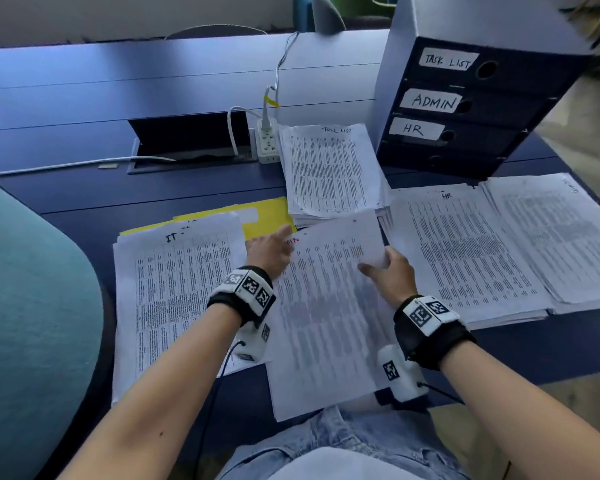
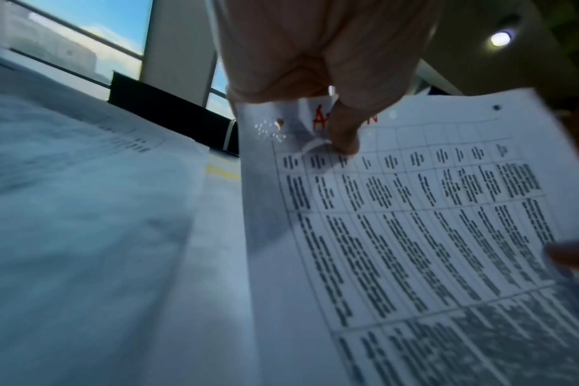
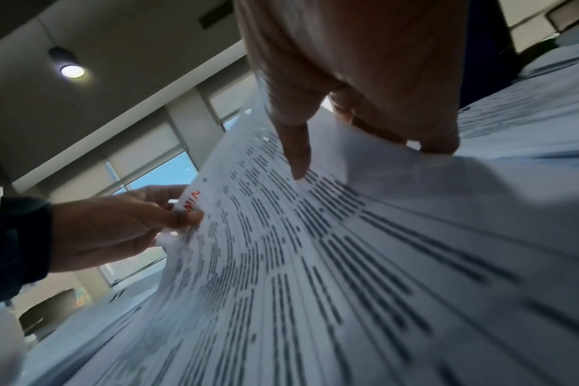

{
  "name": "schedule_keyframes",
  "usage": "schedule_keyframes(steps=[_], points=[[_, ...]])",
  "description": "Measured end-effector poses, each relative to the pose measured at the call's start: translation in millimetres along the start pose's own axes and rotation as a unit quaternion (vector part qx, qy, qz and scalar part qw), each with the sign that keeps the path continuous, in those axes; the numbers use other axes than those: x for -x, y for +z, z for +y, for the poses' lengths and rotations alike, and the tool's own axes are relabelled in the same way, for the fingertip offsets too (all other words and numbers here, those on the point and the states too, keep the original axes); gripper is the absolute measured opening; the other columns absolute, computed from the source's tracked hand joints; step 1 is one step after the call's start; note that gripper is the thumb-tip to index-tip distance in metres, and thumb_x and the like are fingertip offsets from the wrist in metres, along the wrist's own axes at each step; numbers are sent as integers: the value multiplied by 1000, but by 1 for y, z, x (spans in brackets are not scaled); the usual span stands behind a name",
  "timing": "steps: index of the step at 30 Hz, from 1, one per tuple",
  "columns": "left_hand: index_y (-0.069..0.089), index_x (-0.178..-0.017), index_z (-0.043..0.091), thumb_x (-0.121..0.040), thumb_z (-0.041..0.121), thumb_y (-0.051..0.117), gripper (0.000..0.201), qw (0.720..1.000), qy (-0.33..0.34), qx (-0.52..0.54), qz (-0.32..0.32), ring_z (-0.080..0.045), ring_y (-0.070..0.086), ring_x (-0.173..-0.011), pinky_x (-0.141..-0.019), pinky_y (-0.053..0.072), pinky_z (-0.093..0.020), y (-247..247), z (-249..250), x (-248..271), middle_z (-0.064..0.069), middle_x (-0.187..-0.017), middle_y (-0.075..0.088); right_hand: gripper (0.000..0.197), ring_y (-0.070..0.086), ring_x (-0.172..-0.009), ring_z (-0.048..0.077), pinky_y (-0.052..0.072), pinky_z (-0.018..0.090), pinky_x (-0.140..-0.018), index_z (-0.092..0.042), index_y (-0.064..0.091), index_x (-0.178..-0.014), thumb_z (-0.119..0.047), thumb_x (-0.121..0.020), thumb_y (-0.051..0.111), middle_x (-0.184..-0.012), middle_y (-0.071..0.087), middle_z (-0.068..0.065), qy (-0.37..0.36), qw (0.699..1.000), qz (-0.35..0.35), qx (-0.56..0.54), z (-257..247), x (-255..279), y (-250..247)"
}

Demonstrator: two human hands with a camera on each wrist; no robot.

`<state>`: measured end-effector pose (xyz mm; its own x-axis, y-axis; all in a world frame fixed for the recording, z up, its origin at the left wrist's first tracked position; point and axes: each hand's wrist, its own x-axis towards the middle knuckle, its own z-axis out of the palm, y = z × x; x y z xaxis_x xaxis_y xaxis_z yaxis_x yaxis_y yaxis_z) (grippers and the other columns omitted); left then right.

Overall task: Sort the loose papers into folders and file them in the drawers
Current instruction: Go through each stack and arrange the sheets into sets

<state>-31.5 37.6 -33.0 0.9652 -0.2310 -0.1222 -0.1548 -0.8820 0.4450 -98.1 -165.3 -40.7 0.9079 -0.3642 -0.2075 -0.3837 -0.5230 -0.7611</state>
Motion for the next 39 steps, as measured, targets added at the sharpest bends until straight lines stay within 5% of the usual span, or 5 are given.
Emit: schedule_keyframes(steps=[8, 17, 29, 34, 39], points=[[51, -113, 6, -82, 23, 69, 39, 937, -99, 286, 173, -26, 58, -97, -89, 47, -38, -27, 21, -23, -8, -101, 60, 24, 42, -59, 17, 34, 20, -46, -9, 45, -66, -3, -89, 51, -67, 47, 5, 6, 991, 67, -116, 2, -19, -43], [51, -79, 3, -87, -11, 52, 16, 869, -53, 474, -131, -7, 59, -41, -49, 54, -19, 9, 114, -37, -10, -64, 56, 22, 41, -78, 17, 33, 22, -63, -6, 42, -67, 6, -87, 40, -80, 45, 9, 21, 984, 163, -63, 37, -86, -154], [49, -120, 2, -90, 9, 58, 32, 892, -61, 381, -234, -3, 61, -47, -65, 55, -19, 128, 322, -85, -17, -121, 58, 28, 56, -104, 36, 41, 36, -81, 1, 57, -109, 1, -85, 42, -113, 60, 23, 92, 965, 236, 74, 127, -156, -309], [37, -132, -3, -93, 14, 53, 45, 921, -3, 265, -287, -24, 67, -96, -92, 50, -38, 154, 367, -87, -16, -102, 68, 33, 53, -110, 37, 40, 40, -86, -4, 51, -115, 1, -83, 45, -117, 59, 19, 119, 958, 246, 92, 159, -177, -333], [52, -99, -2, -90, 5, 54, 12, 937, -12, 214, -276, -34, 67, -90, -81, 54, -48, 175, 380, -92, -22, -97, 68, 63, 23, -138, 27, 17, 52, -109, -16, 32, -139, -1, -81, 51, -150, 24, 8, 115, 954, 160, 225, 173, -170, -317]])
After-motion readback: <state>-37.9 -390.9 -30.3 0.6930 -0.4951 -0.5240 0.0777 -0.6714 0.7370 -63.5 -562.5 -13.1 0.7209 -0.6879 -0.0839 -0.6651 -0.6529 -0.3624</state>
